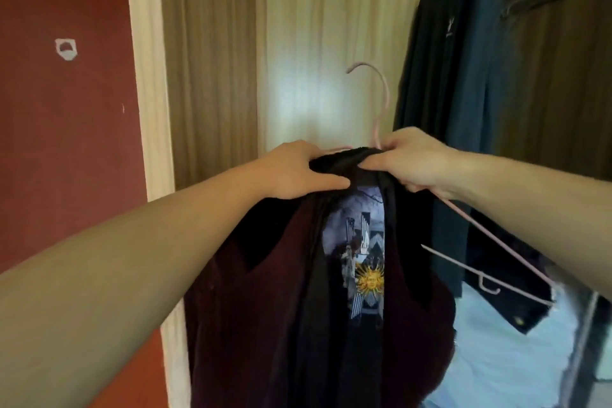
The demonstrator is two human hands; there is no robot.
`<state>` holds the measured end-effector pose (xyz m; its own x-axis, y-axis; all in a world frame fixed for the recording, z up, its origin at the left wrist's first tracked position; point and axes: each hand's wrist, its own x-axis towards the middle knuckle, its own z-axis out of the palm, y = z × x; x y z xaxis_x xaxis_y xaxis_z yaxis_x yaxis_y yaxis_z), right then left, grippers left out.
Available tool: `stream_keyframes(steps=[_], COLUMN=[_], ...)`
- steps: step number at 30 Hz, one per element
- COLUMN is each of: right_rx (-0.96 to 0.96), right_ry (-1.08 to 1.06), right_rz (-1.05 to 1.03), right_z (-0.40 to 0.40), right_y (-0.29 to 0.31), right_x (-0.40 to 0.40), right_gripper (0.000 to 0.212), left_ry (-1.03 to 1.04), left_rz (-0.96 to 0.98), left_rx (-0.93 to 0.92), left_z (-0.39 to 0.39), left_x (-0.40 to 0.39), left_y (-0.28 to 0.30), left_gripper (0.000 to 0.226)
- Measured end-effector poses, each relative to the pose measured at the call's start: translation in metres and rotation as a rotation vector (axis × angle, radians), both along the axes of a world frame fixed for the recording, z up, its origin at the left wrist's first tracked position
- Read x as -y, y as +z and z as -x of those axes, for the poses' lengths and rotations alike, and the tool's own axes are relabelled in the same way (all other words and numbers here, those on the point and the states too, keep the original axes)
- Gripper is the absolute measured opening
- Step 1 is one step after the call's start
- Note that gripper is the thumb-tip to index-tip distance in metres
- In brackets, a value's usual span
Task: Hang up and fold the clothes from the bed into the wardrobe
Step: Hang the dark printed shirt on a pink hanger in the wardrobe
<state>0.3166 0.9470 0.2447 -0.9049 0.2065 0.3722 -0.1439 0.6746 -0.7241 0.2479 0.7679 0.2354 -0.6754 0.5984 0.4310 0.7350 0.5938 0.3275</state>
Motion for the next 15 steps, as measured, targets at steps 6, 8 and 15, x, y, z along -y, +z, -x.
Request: stream_keyframes(steps=[6,8,15], right_rx=[-0.036,0.008,0.181], right_ry=[-0.095,-0.088,-0.121], right_rz=[0.167,0.229,0.339], right_z=[-0.092,-0.125,-0.219], right_y=[-0.072,-0.102,-0.171], right_x=[-0.059,-0.073,-0.135], right_gripper=[0.029,0.018,0.008], left_ry=[0.188,0.174,0.054], left_rz=[0.010,-0.163,-0.352], left_rx=[0.504,0.573,0.773], left_z=[-0.075,-0.106,-0.174], left_x=[-0.027,-0.052,-0.091], left_y=[-0.148,-0.190,-0.205], left_gripper=[0.040,0.042,0.010])
